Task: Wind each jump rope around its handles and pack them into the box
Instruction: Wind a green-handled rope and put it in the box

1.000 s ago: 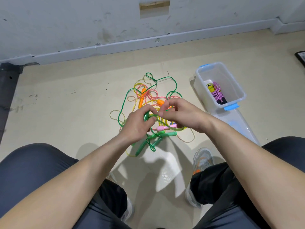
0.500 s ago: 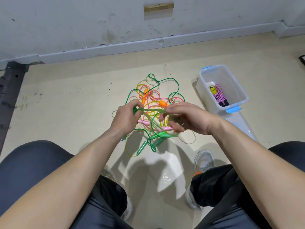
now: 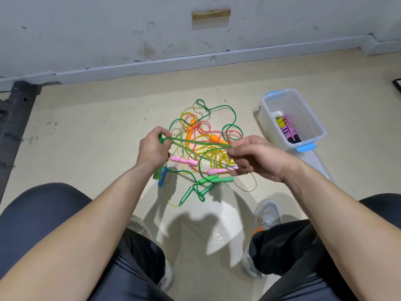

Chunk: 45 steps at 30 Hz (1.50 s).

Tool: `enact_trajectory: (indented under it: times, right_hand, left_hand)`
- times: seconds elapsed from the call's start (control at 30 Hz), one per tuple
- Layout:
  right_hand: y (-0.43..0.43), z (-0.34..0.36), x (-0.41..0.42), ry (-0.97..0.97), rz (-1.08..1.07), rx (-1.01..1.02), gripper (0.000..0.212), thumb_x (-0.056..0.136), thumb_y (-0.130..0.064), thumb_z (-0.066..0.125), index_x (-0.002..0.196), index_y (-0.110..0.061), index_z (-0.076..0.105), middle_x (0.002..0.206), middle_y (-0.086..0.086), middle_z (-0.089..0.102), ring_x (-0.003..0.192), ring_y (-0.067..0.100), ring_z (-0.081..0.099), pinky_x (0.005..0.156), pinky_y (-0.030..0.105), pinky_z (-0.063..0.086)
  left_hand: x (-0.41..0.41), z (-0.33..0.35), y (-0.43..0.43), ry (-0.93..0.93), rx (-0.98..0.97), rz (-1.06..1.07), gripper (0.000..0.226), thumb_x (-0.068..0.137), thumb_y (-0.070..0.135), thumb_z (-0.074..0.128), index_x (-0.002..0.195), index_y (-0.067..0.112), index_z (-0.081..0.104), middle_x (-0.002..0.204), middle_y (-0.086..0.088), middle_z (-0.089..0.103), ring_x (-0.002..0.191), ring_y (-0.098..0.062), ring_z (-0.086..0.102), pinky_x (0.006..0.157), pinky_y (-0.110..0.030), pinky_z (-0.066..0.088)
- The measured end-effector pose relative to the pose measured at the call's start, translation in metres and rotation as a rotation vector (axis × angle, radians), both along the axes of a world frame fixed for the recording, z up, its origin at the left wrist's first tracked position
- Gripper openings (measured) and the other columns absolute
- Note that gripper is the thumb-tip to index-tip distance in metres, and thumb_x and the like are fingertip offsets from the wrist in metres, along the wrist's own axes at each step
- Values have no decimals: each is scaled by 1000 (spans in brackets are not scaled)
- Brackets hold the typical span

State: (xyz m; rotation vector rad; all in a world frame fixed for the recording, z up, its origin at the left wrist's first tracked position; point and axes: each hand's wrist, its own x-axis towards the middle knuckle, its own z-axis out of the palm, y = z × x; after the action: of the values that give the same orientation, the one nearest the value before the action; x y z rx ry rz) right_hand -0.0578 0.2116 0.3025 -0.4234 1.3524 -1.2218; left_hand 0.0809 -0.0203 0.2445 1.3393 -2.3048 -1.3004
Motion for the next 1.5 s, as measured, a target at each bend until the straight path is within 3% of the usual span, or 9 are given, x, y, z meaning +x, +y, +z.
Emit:
enact_trajectory:
  times: [0.2,0.3,0.4,0.53,0.73,0.93,1.13,1.33,1.5]
  right_hand:
    - [6,-4,5,245,269,603,53,104,-52,33,85,-9,59,62,9,49,47,21,50,54,35,57]
    - [5,-11,10,284,259,737,53,107,-41,26,102,1,58,72,19,62,58,30,66,54,34,58]
    - [5,-13,10,338,276,674,34,106,-25,34,110,0,55,75,19,66,57,29,68,53,33,57]
    - [-2,-11,14,623,378,396,10,91,-12,64,81,-11,61,67,6,66,62,26,67,53,29,52]
    - [-21,-12,17,1134,224,385,51,60,-51,82,80,-27,42,79,-10,52,71,12,47,64,39,41]
    - [-25,-18,9,1047,0,164,61,56,-65,81,106,-42,54,108,-6,49,102,14,51,86,30,44]
    - [-30,-20,16,994,62,24,18,84,-49,75,81,-31,73,88,-6,61,87,9,53,76,30,45]
    - [-26,-9,13,806,94,24,40,105,-28,50,74,-10,68,70,1,72,63,21,63,63,34,52]
    - [-14,-25,-3,561,-325,170,43,107,-32,45,70,-14,57,65,8,65,59,17,63,61,28,44]
  left_hand:
    - [-1,6,4,7,-64,14,17,96,10,54,99,25,62,79,-1,57,67,-34,67,69,-41,57]
    - [-2,10,8,18,-99,-4,17,97,13,53,98,27,61,78,-2,56,75,-38,67,68,-43,54]
    - [-7,17,14,87,-74,3,17,96,12,55,97,27,62,76,1,58,64,-29,67,68,-43,57]
    - [-11,30,27,239,7,-131,19,91,10,60,96,28,65,73,6,60,53,-18,60,63,-41,57]
    - [-10,47,53,364,62,-323,24,92,1,58,97,24,65,79,1,58,57,-17,55,50,-19,48]
    - [-8,51,56,434,115,-430,20,92,3,60,99,22,64,77,11,59,57,-21,56,53,-35,53]
    - [-8,52,56,474,127,-465,19,91,8,60,98,25,64,88,14,61,61,-20,57,57,-43,54]
    - [-7,43,39,384,-34,-345,26,92,6,61,95,32,64,79,12,62,59,-22,59,58,-29,51]
    - [-5,23,14,252,-144,-67,18,93,10,59,96,27,62,73,7,59,59,-20,64,66,-37,54]
